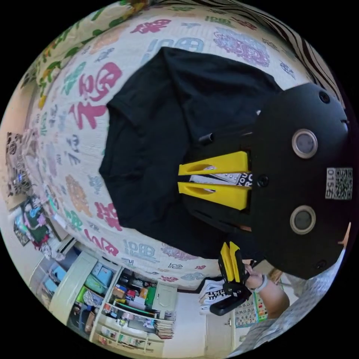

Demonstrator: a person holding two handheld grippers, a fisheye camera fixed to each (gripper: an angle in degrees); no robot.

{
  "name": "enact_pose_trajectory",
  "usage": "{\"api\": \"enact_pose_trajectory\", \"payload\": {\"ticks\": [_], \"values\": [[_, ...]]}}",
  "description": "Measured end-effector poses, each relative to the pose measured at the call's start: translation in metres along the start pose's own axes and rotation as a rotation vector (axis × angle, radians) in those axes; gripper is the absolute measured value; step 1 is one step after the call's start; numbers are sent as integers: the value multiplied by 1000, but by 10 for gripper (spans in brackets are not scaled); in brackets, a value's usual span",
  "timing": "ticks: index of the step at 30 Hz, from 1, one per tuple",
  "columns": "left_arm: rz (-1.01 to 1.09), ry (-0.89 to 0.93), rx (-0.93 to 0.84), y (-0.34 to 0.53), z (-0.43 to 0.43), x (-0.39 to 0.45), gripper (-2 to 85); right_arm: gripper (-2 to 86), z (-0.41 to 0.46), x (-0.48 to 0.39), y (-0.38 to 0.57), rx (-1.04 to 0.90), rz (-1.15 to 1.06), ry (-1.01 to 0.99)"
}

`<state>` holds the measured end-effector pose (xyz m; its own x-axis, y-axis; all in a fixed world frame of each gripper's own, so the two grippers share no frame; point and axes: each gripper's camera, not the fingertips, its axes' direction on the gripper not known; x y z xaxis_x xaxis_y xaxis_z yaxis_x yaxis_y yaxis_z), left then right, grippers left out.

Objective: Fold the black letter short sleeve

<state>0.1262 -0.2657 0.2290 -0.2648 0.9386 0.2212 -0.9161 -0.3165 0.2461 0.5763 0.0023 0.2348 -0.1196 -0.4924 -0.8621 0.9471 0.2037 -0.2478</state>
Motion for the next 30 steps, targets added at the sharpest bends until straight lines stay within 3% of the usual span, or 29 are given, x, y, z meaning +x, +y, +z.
{"api": "enact_pose_trajectory", "payload": {"ticks": [3, 8, 13, 15, 18, 21, 26, 30], "values": [[-5, -34, 35, -26, 1, 3, 50, 28, -9, -13, -13, 51, -121, -52], [-70, -88, -89, -59, 59, -5, 30, -2, 35, -21, -26, -151, -208, 10], [-17, -76, -153, -88, 67, 9, 29, -1, 2, 26, -3, -87, -90, -187], [71, -146, -75, -109, 58, 23, 48, 7, -27, 44, 2, -9, -101, -198], [224, -299, 54, -170, 53, 39, 73, 42, -79, 81, -6, 102, -89, 5], [239, -214, 70, -250, 68, 33, 84, 76, -107, 120, -30, 107, -103, 150], [305, -241, -135, -350, 134, 47, 100, 130, -104, 163, -71, -45, -77, 218], [358, -258, -326, -362, 180, 66, 90, 135, -93, 168, -81, -141, -77, 190]]}}
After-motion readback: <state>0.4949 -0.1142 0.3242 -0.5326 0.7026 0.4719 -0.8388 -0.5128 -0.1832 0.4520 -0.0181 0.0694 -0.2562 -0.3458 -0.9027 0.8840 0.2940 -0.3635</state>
